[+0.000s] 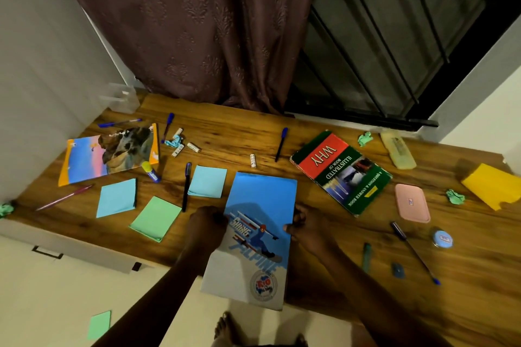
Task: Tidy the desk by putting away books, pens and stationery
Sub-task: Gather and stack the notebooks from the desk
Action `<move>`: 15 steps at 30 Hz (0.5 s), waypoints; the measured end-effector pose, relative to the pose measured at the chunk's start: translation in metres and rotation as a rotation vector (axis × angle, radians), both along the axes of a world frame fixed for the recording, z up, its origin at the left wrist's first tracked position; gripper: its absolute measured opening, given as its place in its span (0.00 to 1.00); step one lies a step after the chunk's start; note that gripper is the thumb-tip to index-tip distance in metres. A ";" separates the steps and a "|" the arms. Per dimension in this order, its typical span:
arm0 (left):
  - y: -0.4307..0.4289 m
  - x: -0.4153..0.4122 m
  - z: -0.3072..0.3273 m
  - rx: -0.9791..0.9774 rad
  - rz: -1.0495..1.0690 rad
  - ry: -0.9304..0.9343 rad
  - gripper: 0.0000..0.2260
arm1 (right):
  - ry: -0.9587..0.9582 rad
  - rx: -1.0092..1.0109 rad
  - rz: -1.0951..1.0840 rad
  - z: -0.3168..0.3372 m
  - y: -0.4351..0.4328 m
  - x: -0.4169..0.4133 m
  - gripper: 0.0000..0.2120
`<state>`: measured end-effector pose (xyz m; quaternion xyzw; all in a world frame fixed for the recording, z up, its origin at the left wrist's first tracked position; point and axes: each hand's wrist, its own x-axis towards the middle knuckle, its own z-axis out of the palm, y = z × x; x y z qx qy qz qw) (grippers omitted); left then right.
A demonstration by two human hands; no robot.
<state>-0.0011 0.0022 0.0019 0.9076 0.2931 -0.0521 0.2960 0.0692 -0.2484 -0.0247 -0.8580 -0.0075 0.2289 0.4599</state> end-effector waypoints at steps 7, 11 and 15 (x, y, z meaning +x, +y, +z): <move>-0.008 -0.004 0.007 0.091 -0.058 -0.180 0.06 | -0.229 -0.192 0.044 0.026 -0.012 -0.004 0.21; -0.009 -0.003 0.039 0.174 -0.074 -0.215 0.06 | -0.347 -0.151 0.003 0.050 -0.002 0.007 0.17; 0.022 -0.021 0.058 0.023 0.118 -0.350 0.02 | -0.387 0.054 0.023 0.072 0.039 0.014 0.12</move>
